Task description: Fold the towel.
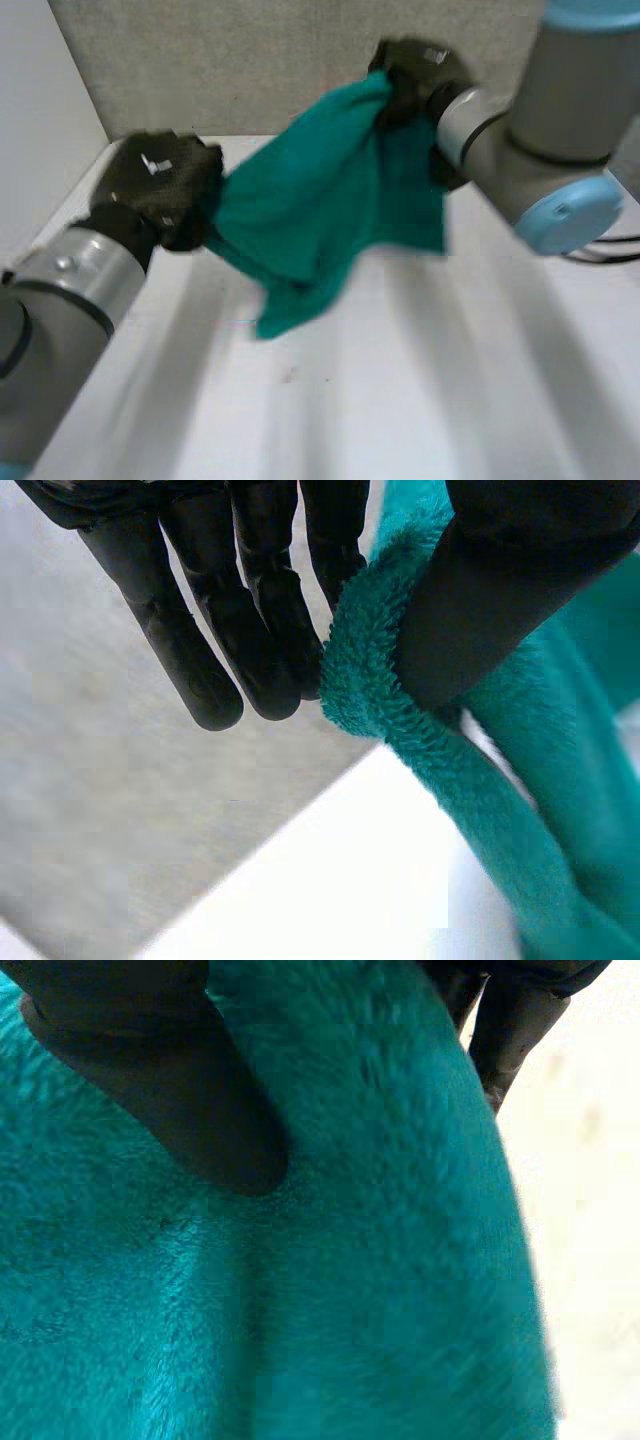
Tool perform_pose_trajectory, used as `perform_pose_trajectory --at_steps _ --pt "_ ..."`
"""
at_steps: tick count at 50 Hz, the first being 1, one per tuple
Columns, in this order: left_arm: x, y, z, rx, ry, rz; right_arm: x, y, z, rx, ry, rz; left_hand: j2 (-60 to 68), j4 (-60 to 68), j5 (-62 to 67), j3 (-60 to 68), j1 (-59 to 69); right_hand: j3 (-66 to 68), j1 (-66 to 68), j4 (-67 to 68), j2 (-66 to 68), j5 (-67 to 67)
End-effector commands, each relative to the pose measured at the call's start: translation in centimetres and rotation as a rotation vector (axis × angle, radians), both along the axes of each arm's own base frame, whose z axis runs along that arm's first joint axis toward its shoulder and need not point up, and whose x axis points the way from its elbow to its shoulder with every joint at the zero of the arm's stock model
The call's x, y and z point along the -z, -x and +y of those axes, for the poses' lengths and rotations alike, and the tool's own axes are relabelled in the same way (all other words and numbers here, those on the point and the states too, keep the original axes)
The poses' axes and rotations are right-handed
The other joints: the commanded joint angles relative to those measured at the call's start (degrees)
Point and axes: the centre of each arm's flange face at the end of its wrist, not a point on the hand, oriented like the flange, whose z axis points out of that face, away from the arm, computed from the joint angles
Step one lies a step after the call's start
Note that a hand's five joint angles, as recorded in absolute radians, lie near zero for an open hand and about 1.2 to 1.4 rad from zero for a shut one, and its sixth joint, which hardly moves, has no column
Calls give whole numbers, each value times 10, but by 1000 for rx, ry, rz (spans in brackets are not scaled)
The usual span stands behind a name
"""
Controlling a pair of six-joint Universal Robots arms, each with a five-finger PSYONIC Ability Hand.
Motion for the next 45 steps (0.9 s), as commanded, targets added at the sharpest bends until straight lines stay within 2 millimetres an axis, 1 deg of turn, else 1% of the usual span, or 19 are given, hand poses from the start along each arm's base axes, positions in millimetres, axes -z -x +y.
perform_pose_trajectory --at_steps 1,3,4,8,11,12,16,17,18,19,20,22,24,27,28,31,33,38,45 --pt "18 12 53 102 -316 187 -23 1 19 -88 112 117 114 116 151 118 147 126 245 119 125 147" --pt "23 13 62 116 -361 205 -12 -5 32 -129 80 168 114 116 151 118 147 126 245 119 125 147" --pt "30 13 69 122 -400 207 3 -7 42 -152 35 236 114 116 151 118 147 126 245 119 125 147" --pt "51 10 75 114 -458 179 43 -5 59 -190 -65 412 114 116 151 118 147 126 245 119 125 147" --pt "62 11 75 111 -478 165 74 6 61 -165 -133 505 114 116 151 118 147 126 245 119 125 147" --pt "73 11 76 109 -509 147 81 9 61 -155 -141 526 114 116 151 118 147 126 245 119 125 147" --pt "89 11 79 102 -559 111 95 14 63 -130 -149 562 114 116 151 118 147 126 245 119 125 147" --pt "96 11 81 101 -582 92 102 17 66 -127 -155 589 57 59 94 61 90 126 245 119 125 147" --pt "100 12 82 105 -595 81 104 20 69 -128 -147 613 -70 -68 -33 -66 -37 126 245 119 125 147" --pt "102 14 86 125 -602 72 101 24 73 -130 -128 633 -251 -249 -214 -247 -218 126 245 119 125 147" --pt "102 14 86 125 -602 72 101 24 73 -130 -128 633 -253 -251 -216 -249 -220 126 245 119 125 147" --pt "99 17 86 145 -586 70 94 30 82 -143 -86 672 -471 -469 -434 -467 -438 126 245 119 125 147" --pt "90 19 77 140 -545 95 88 33 87 -145 -51 686 -547 -545 -510 -543 -514 126 245 119 125 147" --pt "70 22 54 122 -449 143 77 36 93 -142 0 687 -562 -560 -525 -558 -529 126 245 119 125 147" --pt "61 21 38 100 -391 166 74 37 94 -143 12 684 -566 -564 -529 -562 -533 126 245 119 125 147" --pt "51 21 13 73 -304 187 57 39 105 -166 94 656 -567 -565 -530 -563 -534 126 245 119 125 147" --pt "44 22 -7 61 -225 192 54 39 108 -178 114 648 -567 -565 -530 -563 -534 126 245 119 125 147" --pt "64 43 -32 138 -209 118 31 41 129 -255 236 586 -571 -569 -534 -567 -538 126 245 119 125 147" --pt "112 69 -38 328 -381 22 8 47 147 -284 324 536 -569 -567 -532 -565 -536 126 245 119 125 147"
